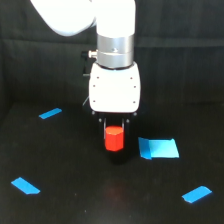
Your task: Pick up the red object from the table
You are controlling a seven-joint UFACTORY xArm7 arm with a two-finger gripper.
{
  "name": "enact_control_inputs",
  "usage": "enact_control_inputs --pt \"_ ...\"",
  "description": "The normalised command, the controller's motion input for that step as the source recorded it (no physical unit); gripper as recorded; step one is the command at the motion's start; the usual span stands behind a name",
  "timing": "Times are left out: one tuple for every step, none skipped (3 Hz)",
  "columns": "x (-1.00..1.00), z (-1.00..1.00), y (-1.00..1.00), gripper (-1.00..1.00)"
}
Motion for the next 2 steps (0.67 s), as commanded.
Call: enact_control_inputs --pt "-0.19 0.92 0.12 -0.97" --pt "-0.2 0.99 0.12 -0.94"
